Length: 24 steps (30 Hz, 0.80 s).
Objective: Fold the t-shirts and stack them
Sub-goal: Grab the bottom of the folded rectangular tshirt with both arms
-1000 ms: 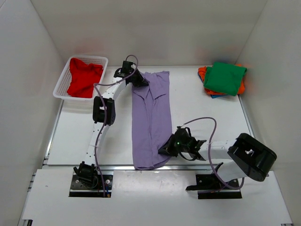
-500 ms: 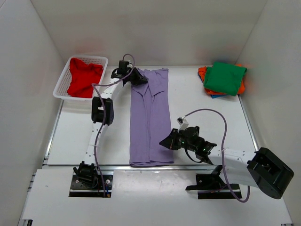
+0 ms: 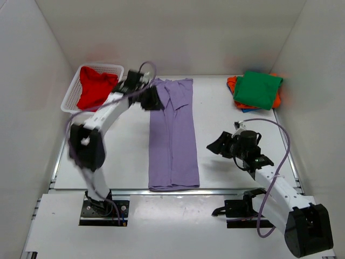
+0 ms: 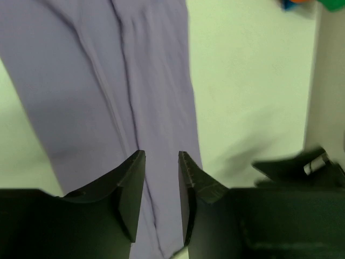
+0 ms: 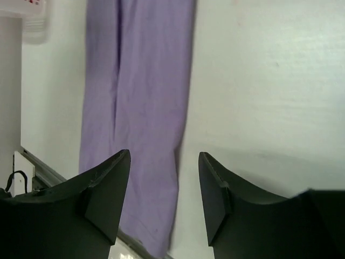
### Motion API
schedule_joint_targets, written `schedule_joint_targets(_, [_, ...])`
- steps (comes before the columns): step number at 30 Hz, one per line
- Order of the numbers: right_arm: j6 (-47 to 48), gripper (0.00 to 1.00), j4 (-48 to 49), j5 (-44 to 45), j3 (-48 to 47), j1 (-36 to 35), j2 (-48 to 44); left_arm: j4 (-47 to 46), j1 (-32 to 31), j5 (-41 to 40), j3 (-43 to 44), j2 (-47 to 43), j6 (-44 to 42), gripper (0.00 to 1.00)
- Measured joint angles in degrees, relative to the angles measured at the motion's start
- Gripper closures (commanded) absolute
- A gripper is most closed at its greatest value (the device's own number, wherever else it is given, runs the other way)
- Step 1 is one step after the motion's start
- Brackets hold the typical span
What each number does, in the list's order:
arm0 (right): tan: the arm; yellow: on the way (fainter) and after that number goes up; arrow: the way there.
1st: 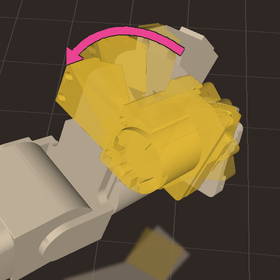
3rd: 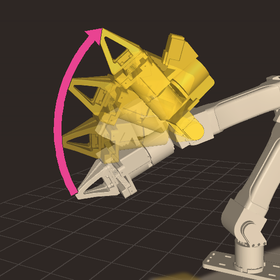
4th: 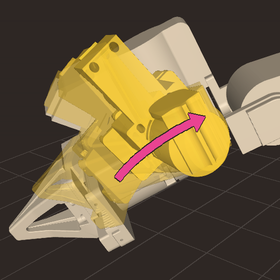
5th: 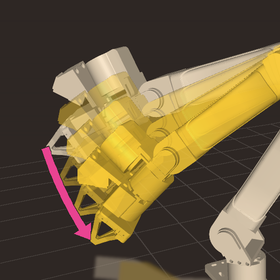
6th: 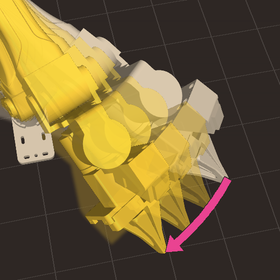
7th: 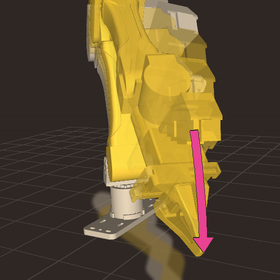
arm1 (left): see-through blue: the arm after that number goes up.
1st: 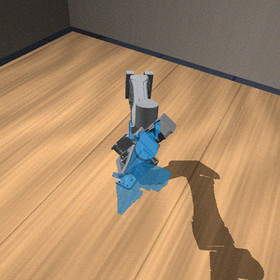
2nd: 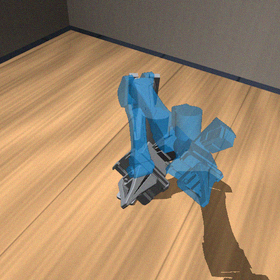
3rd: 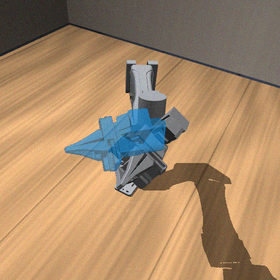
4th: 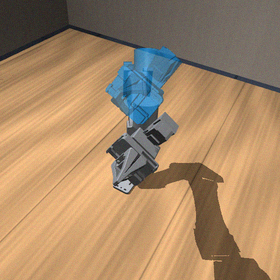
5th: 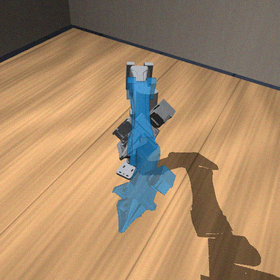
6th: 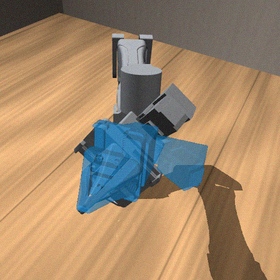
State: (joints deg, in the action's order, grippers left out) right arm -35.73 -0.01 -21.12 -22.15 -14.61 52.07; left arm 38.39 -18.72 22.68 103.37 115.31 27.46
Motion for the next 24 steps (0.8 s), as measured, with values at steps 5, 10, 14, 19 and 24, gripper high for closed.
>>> schedule_joint_targets(5, [-0.8,0.46,-9.3,-2.9,2.2,-0.2,-4.2,-6.9,0.0,-1.1,-40.4,-34.2,0.8,0.57])
schedule_joint_targets(10, [-3.4,0.43,-13.6,-4.5,5.7,-4.4,-6.0,-10.6,-4.0,-4.6,-66.8,-52.5,3.8,0.61])
schedule_joint_targets(14, [-6.9,0.43,-14.2,-4.9,9.4,-9.2,-6.5,-9.7,-7.5,-6.3,-79.0,-60.7,6.5,0.58])
schedule_joint_targets(19, [-11.4,0.47,-12.0,-5.0,10.4,-15.0,-5.1,-10.1,-8.4,-7.7,-84.4,-67.5,9.6,0.60])
schedule_joint_targets(24, [-14.9,0.50,-8.1,-4.7,10.6,-19.4,-2.0,-12.5,-9.9,-7.8,-88.3,-71.6,13.5,0.59])
